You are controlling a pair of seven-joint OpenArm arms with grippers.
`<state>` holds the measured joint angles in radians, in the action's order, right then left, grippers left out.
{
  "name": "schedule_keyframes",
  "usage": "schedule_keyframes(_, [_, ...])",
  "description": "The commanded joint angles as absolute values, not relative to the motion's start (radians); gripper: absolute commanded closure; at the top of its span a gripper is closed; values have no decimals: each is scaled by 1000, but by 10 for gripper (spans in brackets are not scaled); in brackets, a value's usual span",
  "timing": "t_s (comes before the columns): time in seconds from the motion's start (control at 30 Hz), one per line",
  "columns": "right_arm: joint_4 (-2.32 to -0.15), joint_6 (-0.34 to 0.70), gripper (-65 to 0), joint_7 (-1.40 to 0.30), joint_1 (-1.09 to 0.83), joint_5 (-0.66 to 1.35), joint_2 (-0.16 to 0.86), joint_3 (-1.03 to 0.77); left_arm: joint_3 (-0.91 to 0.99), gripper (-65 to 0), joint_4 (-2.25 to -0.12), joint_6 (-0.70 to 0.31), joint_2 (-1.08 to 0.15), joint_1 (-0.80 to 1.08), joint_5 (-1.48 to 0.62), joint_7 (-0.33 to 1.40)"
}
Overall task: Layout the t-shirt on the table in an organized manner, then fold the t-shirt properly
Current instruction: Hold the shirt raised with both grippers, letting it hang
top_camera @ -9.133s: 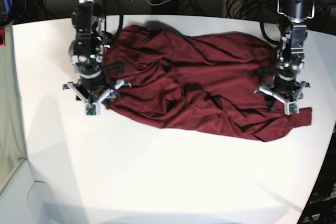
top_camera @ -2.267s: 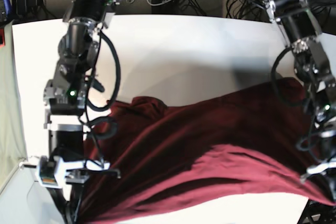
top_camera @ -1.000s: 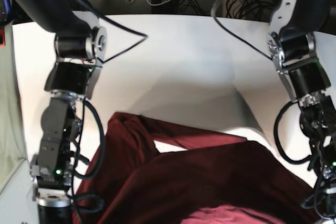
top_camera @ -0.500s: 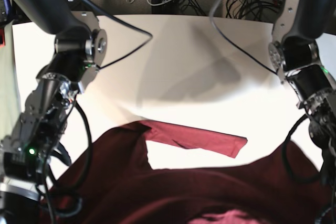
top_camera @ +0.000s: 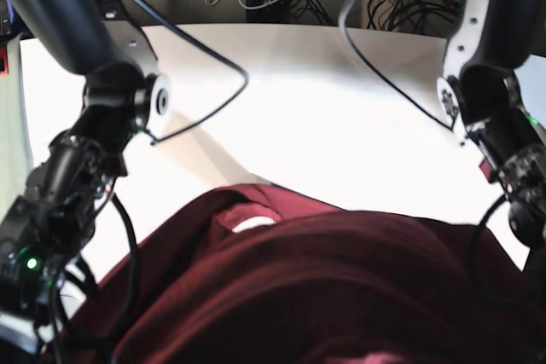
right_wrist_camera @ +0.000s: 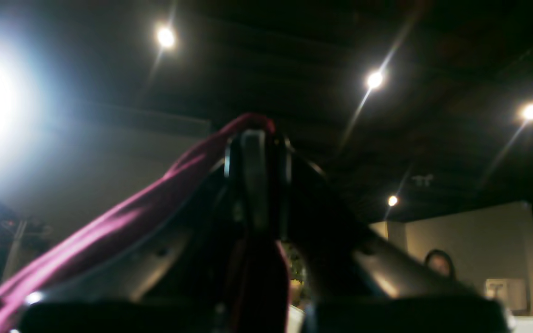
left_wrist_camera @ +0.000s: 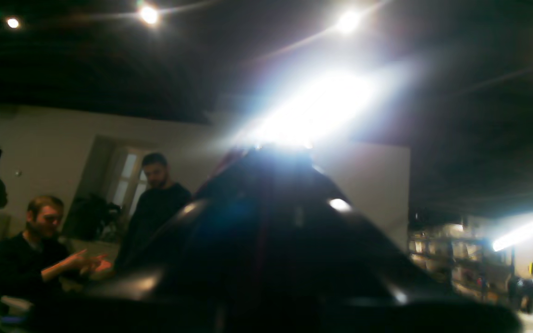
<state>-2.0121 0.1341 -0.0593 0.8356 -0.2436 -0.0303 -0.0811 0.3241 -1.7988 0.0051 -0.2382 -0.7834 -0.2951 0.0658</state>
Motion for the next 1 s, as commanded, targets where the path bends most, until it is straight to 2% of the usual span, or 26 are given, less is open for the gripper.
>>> schedule_keyframes(0.0, [-2022, 130, 0, -36, 891, -252, -28, -79, 325, -2, -1805, 5, -251, -832, -292, 36])
schedule_keyframes(0.23, [-2020, 130, 0, -38, 1015, -285, -22, -79, 321, -2, -1807, 5, -248, -932, -292, 41])
schedule_keyframes(0.5, [-2025, 130, 0, -88, 1055, -285, -5, -79, 326, -2, -1813, 7, -249, -960, -292, 42])
schedule_keyframes(0.97, [-2008, 130, 0, -77, 730, -277, -8, -82, 317, -2, -1778, 7, -222, -725, -292, 36])
